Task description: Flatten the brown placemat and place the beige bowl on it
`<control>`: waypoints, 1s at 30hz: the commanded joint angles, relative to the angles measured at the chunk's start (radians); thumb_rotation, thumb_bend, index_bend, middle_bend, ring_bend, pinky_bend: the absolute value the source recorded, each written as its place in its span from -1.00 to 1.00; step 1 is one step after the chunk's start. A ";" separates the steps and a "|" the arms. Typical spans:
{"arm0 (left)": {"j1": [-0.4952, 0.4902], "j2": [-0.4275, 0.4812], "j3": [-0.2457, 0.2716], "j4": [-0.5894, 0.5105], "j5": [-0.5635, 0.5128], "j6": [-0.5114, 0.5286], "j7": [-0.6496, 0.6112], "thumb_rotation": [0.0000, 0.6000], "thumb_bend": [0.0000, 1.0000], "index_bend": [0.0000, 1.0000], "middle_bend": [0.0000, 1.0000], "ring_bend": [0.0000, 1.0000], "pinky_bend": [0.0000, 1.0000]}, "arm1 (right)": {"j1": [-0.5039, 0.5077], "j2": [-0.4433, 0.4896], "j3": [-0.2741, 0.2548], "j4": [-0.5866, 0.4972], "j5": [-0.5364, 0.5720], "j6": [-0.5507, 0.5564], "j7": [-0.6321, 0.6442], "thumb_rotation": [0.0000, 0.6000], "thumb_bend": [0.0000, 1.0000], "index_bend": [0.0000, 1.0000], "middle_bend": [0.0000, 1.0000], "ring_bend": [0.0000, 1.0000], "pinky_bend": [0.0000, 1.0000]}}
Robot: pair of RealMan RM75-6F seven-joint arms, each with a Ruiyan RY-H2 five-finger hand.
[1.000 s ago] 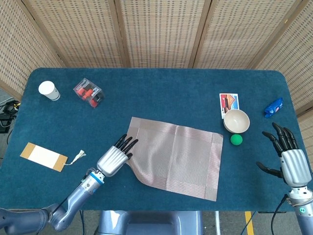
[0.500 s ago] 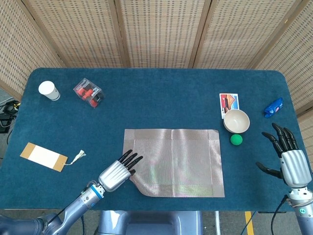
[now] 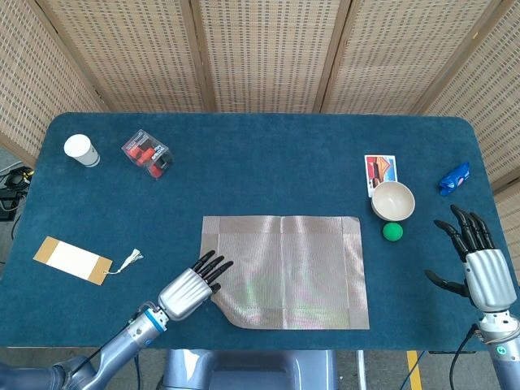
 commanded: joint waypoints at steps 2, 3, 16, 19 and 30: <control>0.010 0.012 -0.002 -0.003 0.012 0.018 -0.015 1.00 -0.28 -0.90 -1.00 -1.00 -1.00 | 0.001 -0.004 0.001 0.004 -0.003 0.004 -0.005 1.00 -0.57 -0.58 -1.00 -1.00 -0.96; 0.014 0.015 -0.002 -0.004 0.017 0.027 -0.025 1.00 -0.32 -0.96 -1.00 -1.00 -1.00 | 0.000 -0.004 0.000 0.004 -0.005 0.006 -0.005 1.00 -0.57 -0.58 -1.00 -1.00 -0.96; 0.097 0.130 0.025 -0.112 0.079 0.185 -0.151 1.00 -0.46 -0.99 -1.00 -1.00 -1.00 | -0.006 -0.004 -0.009 -0.007 -0.028 0.026 -0.031 1.00 -0.57 -0.58 -1.00 -1.00 -0.96; 0.131 0.169 0.028 -0.138 0.094 0.248 -0.158 1.00 -0.47 -0.99 -1.00 -1.00 -1.00 | -0.007 -0.006 -0.011 -0.010 -0.033 0.029 -0.044 1.00 -0.57 -0.58 -1.00 -1.00 -0.96; 0.245 0.263 -0.002 -0.120 0.087 0.419 -0.219 1.00 -0.47 -0.99 -1.00 -1.00 -1.00 | 0.004 -0.030 -0.002 -0.006 -0.013 -0.001 -0.121 1.00 -0.59 -0.58 -1.00 -1.00 -0.96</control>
